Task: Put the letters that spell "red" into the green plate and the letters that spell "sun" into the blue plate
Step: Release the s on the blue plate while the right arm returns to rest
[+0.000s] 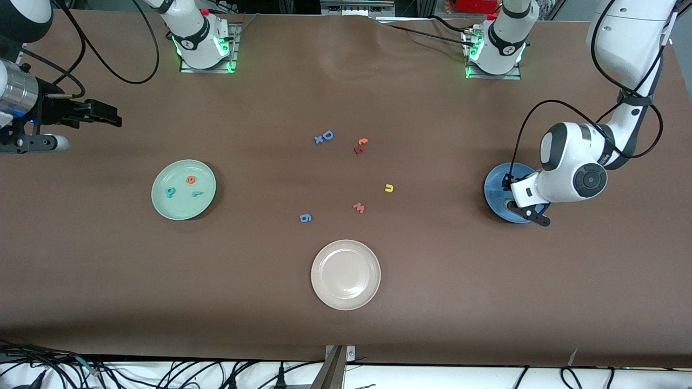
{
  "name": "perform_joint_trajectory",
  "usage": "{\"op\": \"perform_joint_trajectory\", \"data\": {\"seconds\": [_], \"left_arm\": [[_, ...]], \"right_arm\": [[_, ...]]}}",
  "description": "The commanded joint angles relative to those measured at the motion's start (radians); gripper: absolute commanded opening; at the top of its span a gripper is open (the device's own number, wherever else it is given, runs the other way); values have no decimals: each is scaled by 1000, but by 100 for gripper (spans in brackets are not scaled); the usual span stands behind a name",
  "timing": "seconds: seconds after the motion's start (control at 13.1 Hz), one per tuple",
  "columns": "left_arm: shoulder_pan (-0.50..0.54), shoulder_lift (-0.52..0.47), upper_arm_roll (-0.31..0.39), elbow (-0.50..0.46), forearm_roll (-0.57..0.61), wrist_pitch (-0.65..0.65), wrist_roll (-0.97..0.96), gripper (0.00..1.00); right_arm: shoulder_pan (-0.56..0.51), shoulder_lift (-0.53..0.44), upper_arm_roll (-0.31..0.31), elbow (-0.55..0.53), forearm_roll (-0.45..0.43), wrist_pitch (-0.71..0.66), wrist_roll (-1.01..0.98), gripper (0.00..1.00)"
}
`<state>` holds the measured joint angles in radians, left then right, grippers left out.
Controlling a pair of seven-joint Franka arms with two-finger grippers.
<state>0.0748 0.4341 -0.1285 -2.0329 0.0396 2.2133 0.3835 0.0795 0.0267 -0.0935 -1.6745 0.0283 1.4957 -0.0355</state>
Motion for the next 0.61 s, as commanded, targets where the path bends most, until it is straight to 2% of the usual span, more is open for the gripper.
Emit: {"op": "perform_joint_trajectory", "data": {"seconds": [0.0,0.08,0.31,0.54], "left_arm": [[-84,-75,-13,-4,-76,-15,-12,100],[-113,-84,-20,-4,-117,-14,-21,100],[-203,-86,-42,23,-147,-7,-64,100],[-300,-74,-71,54,-181,0,-329,100]], "right_arm": [[-75,-14,35,51,-21,44,-3,100],[-76,-22,32,53,-21,57,-1,100],[-78,-11,29,82,-33,95,-20,100],[-76,-19,29,72,-24,92,-110,100]]}}
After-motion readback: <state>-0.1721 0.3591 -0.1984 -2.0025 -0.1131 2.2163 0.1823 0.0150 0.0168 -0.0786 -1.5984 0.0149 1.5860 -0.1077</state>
